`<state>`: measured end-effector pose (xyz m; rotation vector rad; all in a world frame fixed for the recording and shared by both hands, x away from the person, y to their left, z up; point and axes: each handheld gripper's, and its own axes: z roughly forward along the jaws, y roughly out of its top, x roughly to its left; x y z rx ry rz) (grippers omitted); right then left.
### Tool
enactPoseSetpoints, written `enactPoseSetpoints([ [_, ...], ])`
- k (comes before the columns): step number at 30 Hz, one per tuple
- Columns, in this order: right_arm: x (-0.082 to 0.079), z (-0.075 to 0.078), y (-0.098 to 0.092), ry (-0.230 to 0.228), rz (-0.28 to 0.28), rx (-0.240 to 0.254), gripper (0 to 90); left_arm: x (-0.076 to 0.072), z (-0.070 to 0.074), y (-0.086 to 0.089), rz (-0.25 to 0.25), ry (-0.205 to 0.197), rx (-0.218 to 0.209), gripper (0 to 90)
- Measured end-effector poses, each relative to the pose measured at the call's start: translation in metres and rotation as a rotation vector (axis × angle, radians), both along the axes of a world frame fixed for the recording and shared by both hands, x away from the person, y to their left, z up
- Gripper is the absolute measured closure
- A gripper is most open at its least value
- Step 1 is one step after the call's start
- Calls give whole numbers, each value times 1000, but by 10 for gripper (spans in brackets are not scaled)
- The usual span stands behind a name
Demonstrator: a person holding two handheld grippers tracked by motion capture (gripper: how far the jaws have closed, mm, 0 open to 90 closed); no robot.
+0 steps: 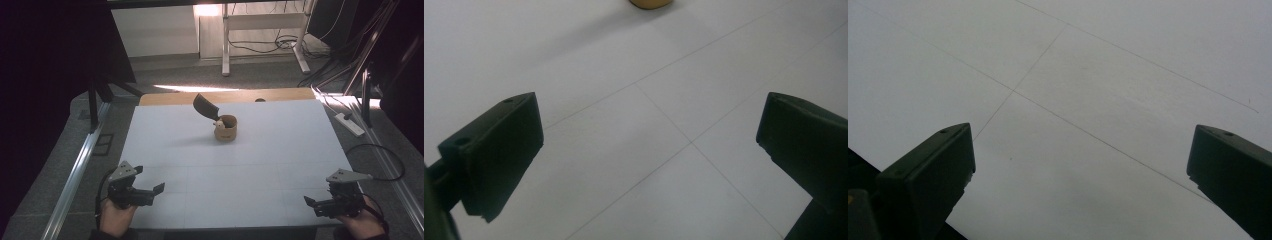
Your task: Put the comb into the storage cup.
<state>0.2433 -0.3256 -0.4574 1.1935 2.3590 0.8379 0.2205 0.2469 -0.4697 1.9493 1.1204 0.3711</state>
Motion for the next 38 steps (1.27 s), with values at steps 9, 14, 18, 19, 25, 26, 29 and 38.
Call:
enactPoseSetpoints([
  [9, 0, 0, -1, 1, -9, 4, 0, -9, -2, 5, 16, 9, -3, 0],
  [14, 0, 0, -1, 2, -10, 5, 0, -13, -4, 6, 18, 24, 1, 0],
  [18, 0, 0, -1, 3, -10, 5, 0, -16, -6, 7, 23, 36, 11, 0],
  [19, 0, 0, -1, 3, -10, 5, 0, -17, -6, 7, 23, 39, 14, 0],
  [25, 0, 0, 0, 3, -11, 4, 0, -23, -9, 7, 24, 68, 34, 0],
  [26, 0, 0, 0, 3, -12, 3, 0, -24, -9, 7, 27, 62, 40, 0],
  [29, 1, 0, 0, 4, -12, 2, 0, -26, -9, 7, 33, 60, 46, 0],
  [38, 1, 0, 0, 2, -10, -2, 0, -26, -9, 4, 34, 71, 70, 3],
])
